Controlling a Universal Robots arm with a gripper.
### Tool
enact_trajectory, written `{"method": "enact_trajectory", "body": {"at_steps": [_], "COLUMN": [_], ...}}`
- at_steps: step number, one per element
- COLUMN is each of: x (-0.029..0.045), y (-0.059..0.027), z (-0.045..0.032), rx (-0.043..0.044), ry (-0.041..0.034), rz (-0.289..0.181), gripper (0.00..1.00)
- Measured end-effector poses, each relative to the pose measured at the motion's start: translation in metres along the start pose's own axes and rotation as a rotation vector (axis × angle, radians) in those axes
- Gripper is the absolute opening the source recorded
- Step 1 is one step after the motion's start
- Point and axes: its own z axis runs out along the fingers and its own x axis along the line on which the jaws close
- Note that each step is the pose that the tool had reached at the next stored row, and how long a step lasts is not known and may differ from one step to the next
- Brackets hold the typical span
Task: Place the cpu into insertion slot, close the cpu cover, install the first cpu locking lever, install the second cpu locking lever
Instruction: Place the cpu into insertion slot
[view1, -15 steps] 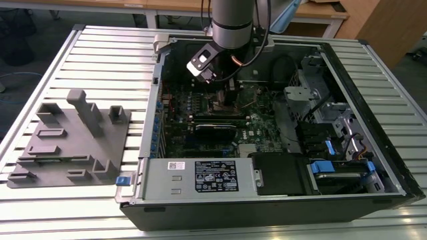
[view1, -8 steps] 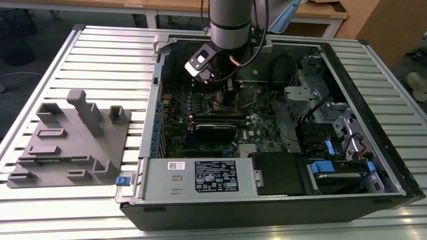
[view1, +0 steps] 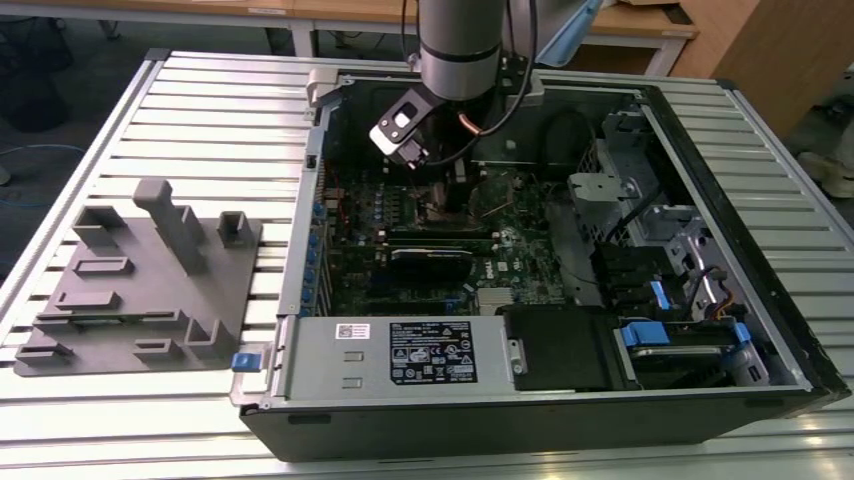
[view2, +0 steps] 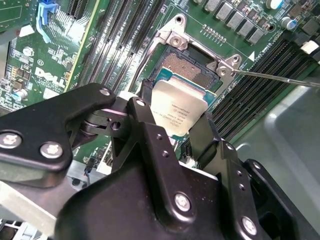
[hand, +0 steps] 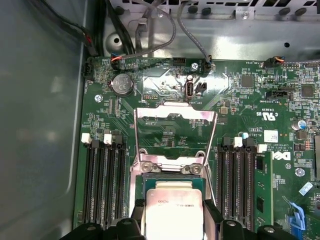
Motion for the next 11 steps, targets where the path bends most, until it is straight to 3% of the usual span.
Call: {"method": "enact_trajectory", "body": {"at_steps": [11], "x": [0.0000], "y": [0.0000], "z": [0.0006], "rx": [0.0003], "ry": [0.0022], "rz": [-0.022], "gripper": [0.54]}}
